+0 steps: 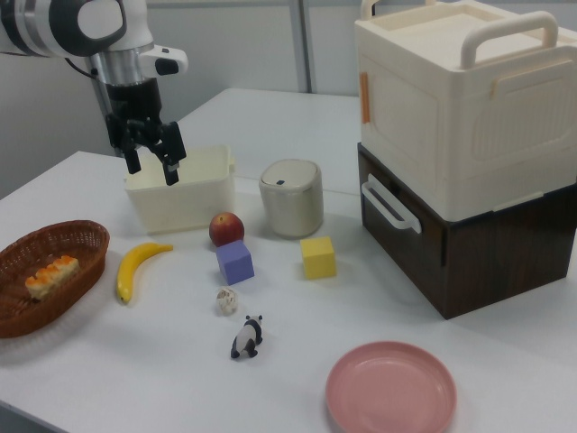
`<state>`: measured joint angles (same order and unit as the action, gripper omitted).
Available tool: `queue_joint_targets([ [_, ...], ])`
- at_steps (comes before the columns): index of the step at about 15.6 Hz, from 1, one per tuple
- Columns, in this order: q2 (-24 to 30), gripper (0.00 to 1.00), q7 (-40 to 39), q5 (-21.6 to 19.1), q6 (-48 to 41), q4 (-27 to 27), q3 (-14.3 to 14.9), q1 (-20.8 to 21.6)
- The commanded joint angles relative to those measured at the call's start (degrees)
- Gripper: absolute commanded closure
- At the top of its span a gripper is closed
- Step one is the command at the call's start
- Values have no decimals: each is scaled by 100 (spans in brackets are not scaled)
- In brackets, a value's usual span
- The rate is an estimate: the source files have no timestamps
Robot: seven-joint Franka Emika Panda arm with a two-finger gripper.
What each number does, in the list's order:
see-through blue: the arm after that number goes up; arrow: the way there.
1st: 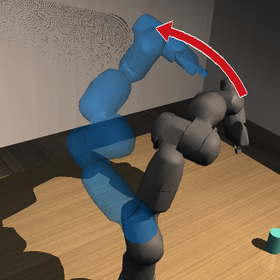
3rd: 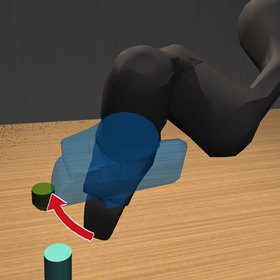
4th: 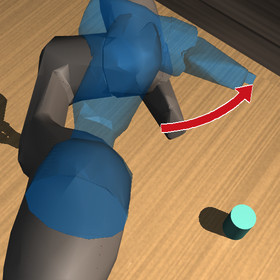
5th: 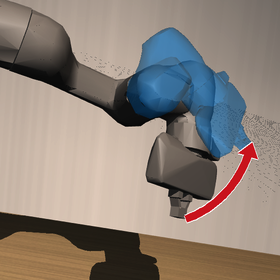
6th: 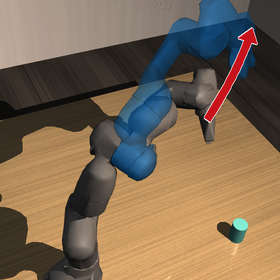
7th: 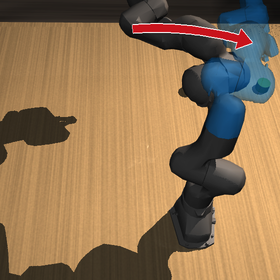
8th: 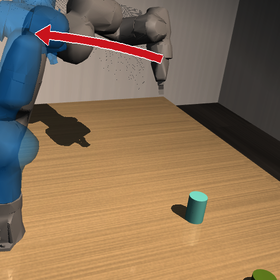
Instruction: Open the trash can
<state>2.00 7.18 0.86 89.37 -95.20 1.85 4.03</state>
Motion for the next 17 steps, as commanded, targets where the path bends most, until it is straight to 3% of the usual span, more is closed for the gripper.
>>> queue_joint_targets([
  [1, 90, 0, -94, -95, -25, -78, 9, -69],
  [9, 63, 0, -103, -113, -420, -8, 79, -122],
  [16, 99, 1, -129, -95, -211, -78, 26, -175],
  [17, 99, 29, -164, -95, -131, -96, 26, -175],
])
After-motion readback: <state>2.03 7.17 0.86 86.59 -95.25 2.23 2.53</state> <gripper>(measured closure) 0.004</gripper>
